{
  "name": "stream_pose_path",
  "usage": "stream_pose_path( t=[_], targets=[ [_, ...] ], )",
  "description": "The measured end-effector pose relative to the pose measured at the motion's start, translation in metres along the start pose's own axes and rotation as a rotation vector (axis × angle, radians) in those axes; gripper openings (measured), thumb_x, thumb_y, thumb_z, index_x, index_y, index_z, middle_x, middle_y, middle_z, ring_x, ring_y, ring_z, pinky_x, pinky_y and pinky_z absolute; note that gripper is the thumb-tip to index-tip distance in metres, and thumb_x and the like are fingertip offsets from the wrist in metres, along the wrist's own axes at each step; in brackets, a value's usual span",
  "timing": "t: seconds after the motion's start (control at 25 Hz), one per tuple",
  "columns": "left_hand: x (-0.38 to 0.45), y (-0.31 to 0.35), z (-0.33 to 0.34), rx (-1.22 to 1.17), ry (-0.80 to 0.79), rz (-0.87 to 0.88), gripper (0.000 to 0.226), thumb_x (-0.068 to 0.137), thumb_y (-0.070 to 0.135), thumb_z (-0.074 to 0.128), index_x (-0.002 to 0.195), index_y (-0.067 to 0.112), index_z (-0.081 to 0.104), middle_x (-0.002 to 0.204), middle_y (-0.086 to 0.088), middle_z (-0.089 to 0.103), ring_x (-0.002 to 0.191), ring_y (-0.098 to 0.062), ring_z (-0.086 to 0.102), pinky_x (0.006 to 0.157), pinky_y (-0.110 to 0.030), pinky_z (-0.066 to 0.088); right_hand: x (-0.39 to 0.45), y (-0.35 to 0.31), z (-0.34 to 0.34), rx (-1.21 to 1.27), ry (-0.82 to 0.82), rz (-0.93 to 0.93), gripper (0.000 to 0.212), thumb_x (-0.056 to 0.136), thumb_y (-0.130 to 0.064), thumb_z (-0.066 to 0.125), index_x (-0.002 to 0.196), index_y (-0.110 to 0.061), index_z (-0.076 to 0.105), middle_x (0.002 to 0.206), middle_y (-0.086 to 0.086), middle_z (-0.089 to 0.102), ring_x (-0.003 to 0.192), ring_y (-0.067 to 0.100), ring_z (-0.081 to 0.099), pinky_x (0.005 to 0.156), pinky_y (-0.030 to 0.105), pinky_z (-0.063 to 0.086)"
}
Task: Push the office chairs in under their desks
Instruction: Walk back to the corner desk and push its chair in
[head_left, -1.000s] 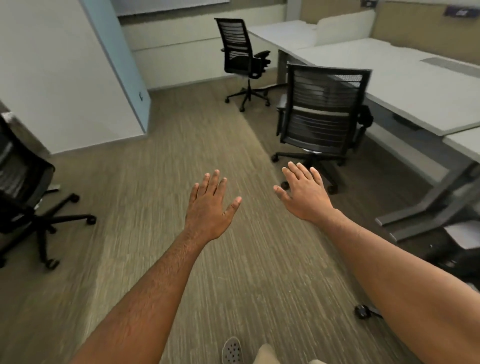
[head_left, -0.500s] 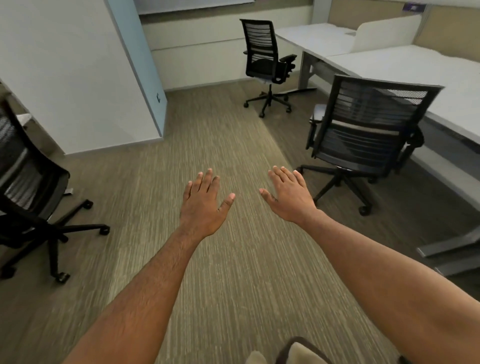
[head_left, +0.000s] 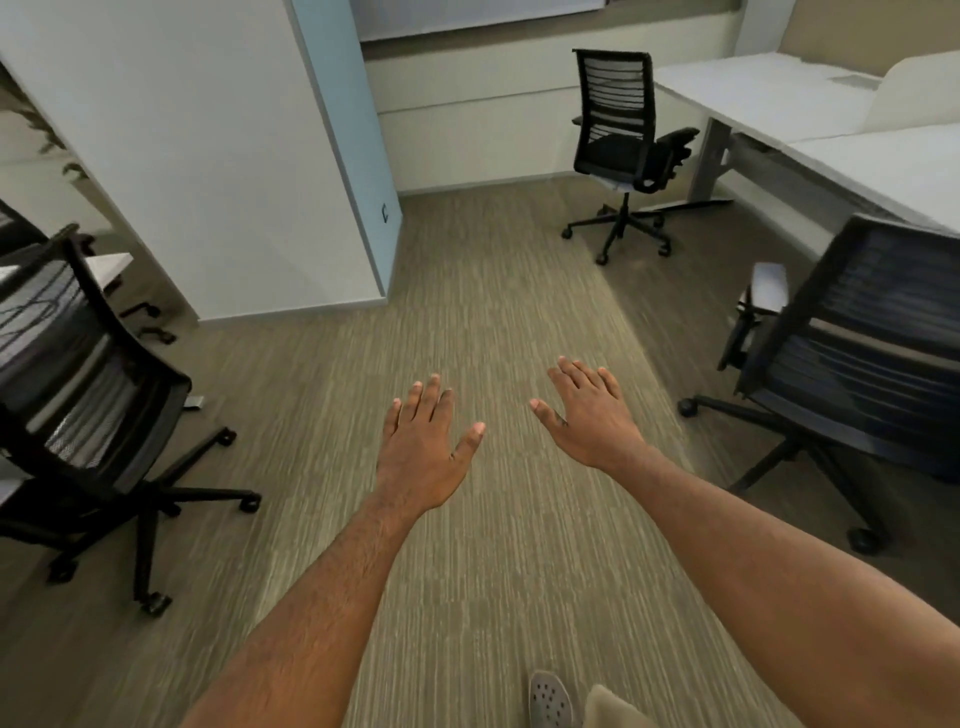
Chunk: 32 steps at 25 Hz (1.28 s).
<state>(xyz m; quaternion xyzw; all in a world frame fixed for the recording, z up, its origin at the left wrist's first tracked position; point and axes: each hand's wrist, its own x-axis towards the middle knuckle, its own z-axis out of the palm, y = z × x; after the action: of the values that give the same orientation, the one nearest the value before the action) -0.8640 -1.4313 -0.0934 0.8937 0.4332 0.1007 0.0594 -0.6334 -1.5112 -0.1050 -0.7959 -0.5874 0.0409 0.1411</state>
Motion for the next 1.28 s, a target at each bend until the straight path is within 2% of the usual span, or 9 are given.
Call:
stream_pose_path(
  t=[0.12,0.4,0.8,0.92,1.04,1.28],
  targets=[
    [0.071,-0.018,-0.007,-0.003,0.027,-0.049,0.091,0.088,0.072,0.003,0.157,0.014,0.015,0.166,-0.003,-0.002,0.151,-0.018,-0.010,0.119,-0.037,-0.014,0.081,0.012,-0.006,-0.002,0.012,-0.020,0.072,0.100,-0.061,0.022,0.156,-0.014,0.023,0.165,0.006,0.018,0.153,0.021,0.009,0.123,0.042,-0.001],
    [0.201,-0.060,-0.004,-0.001,0.026,-0.071,0.079,0.097,0.064,0.017,0.157,0.013,0.014,0.166,-0.004,-0.003,0.151,-0.019,-0.010,0.120,-0.040,-0.011,0.217,0.020,0.009,-0.035,-0.003,-0.071,0.078,0.096,-0.066,0.014,0.155,-0.015,0.023,0.165,0.007,0.019,0.152,0.022,0.010,0.122,0.041,0.000],
    [0.433,-0.180,0.017,-0.015,0.011,-0.039,0.089,0.089,0.071,0.005,0.157,0.014,0.013,0.166,-0.004,-0.004,0.151,-0.018,-0.011,0.120,-0.040,-0.012,0.465,0.009,0.052,-0.037,-0.011,-0.023,0.078,0.096,-0.066,0.015,0.156,-0.016,0.021,0.165,0.006,0.017,0.153,0.020,0.007,0.121,0.040,-0.003],
    [0.506,-0.219,0.009,0.001,0.033,-0.022,0.086,0.091,0.070,0.008,0.157,0.014,0.015,0.166,-0.004,-0.003,0.151,-0.019,-0.009,0.120,-0.039,-0.012,0.539,-0.002,0.052,-0.035,0.021,-0.001,0.078,0.096,-0.066,0.014,0.156,-0.016,0.021,0.165,0.006,0.017,0.153,0.020,0.007,0.121,0.039,-0.004],
    [0.566,-0.243,0.005,0.013,0.041,-0.008,0.082,0.095,0.067,0.013,0.157,0.014,0.015,0.166,-0.004,-0.003,0.152,-0.019,-0.008,0.120,-0.039,-0.011,0.598,-0.010,0.052,-0.048,0.048,0.000,0.079,0.096,-0.066,0.013,0.156,-0.015,0.022,0.165,0.006,0.018,0.153,0.020,0.008,0.120,0.039,-0.004],
    [0.669,-0.277,0.025,0.006,0.029,0.022,0.086,0.092,0.071,0.010,0.157,0.015,0.015,0.166,-0.003,-0.002,0.151,-0.019,-0.008,0.119,-0.038,-0.011,0.709,-0.004,0.069,-0.047,0.047,-0.004,0.081,0.095,-0.067,0.011,0.155,-0.015,0.023,0.165,0.006,0.019,0.152,0.021,0.010,0.122,0.041,-0.001]
  ],
)
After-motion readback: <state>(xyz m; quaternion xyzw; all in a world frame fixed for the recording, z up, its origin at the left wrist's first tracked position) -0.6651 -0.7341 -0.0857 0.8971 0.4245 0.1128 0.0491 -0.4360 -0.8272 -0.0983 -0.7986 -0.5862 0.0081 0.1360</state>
